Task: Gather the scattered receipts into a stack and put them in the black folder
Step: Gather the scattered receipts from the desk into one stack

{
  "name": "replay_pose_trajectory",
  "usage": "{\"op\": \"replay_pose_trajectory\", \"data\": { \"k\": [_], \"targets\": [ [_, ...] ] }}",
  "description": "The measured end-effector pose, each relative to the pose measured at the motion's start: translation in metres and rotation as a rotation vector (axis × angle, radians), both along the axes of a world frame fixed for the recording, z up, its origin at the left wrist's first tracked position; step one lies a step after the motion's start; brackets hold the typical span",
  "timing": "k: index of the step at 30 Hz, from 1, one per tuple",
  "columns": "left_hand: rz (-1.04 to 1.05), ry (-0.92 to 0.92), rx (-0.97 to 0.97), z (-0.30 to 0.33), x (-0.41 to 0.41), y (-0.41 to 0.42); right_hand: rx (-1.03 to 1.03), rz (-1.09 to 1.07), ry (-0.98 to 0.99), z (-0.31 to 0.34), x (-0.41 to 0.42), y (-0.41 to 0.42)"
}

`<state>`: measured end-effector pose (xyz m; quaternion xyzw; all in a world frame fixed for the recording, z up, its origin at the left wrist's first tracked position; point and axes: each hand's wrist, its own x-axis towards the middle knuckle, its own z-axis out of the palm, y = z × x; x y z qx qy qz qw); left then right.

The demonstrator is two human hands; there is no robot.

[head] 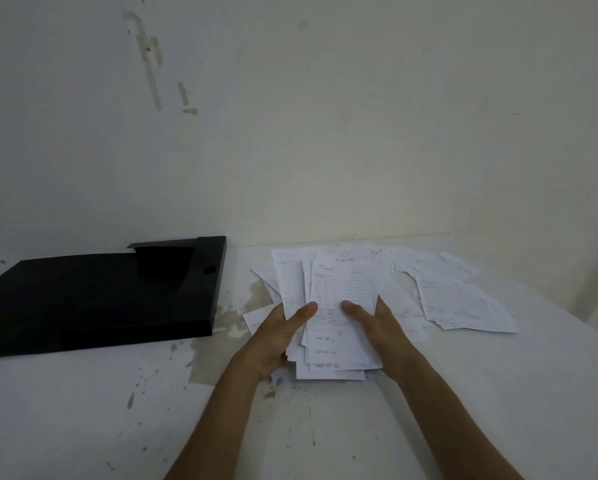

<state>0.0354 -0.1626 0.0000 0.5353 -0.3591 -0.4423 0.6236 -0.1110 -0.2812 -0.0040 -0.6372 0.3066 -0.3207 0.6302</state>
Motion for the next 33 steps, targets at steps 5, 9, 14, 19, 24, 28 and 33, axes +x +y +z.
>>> {"op": "replay_pose_trajectory", "data": {
  "k": [5, 9, 14, 19, 24, 28, 33],
  "targets": [
    [0.049, -0.120, 0.029, -0.003, -0.011, -0.009, 0.142, 0.020, -0.050, -0.004, 0.001, 0.005],
    [0.039, -0.234, 0.039, 0.000, -0.016, -0.009, 0.329, 0.204, -0.169, 0.004, -0.013, 0.007],
    [0.241, -0.504, 0.062, -0.009, -0.013, -0.016, 0.074, -0.109, -0.079, 0.011, -0.046, -0.025],
    [0.388, -1.117, 0.315, -0.040, -0.005, -0.025, -0.056, -0.362, 0.020, 0.004, -0.104, -0.058],
    [0.259, -1.270, 0.477, -0.037, -0.021, -0.032, -0.001, -0.320, 0.001, -0.003, -0.115, -0.053],
    [0.243, -1.261, 0.475, -0.038, -0.021, -0.031, 0.042, -0.295, -0.023, -0.001, -0.113, -0.049],
    [0.282, -1.251, 0.481, -0.040, -0.003, -0.025, 0.090, -0.300, -0.085, -0.004, -0.116, -0.051]
  ]
}}
